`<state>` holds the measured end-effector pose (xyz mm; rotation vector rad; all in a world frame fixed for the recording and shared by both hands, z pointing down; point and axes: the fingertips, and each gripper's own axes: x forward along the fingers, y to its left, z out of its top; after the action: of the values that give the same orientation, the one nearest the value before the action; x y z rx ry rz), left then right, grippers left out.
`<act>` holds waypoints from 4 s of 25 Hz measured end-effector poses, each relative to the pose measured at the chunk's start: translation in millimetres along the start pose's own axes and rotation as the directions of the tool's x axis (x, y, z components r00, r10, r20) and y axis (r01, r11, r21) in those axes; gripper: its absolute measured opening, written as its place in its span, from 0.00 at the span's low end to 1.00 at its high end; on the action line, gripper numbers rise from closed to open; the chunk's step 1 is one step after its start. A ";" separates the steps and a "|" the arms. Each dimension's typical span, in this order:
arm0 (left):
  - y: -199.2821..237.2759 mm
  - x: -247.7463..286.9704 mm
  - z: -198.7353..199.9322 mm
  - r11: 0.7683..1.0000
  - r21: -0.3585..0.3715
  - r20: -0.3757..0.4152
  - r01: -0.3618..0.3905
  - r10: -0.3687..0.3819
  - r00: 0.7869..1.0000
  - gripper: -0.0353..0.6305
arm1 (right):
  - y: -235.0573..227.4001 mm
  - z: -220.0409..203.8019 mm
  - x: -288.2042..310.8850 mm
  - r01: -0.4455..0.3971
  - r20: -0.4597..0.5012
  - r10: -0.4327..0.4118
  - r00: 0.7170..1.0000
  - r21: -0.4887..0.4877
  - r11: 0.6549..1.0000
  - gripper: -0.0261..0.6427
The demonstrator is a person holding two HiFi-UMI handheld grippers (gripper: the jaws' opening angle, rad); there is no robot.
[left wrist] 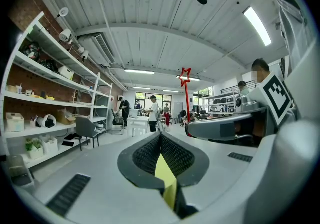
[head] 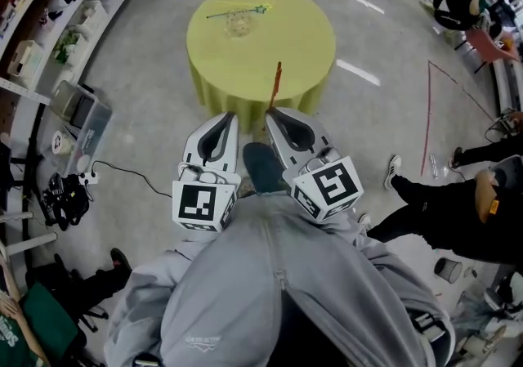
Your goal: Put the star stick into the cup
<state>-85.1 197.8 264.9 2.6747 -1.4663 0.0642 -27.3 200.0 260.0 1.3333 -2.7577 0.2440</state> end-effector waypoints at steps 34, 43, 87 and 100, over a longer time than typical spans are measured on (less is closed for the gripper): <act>177.9 266.1 -10.5 0.993 -0.057 -0.100 -0.106 0.100 0.990 0.08 | -197.9 14.3 262.2 -0.114 -0.084 0.117 0.990 0.038 0.993 0.09; 195.2 335.9 -3.0 0.988 -0.073 -0.108 -0.139 0.131 0.985 0.08 | -255.5 25.0 308.2 -0.168 -0.103 0.172 0.980 0.050 0.985 0.09; 268.9 427.9 -44.6 0.995 -0.098 -0.144 -0.025 0.010 0.990 0.08 | -316.3 -4.7 419.8 -0.138 -0.113 0.147 0.983 0.079 0.987 0.09; 296.0 450.1 -102.4 0.995 -0.104 -0.192 -0.011 -0.009 0.981 0.08 | -338.0 -45.0 456.9 -0.117 -0.099 0.126 0.987 0.089 0.989 0.09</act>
<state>-91.7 -327.9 420.5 2.5057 -1.3722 0.2322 -46.8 -351.8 402.0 1.1342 -2.7711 0.4276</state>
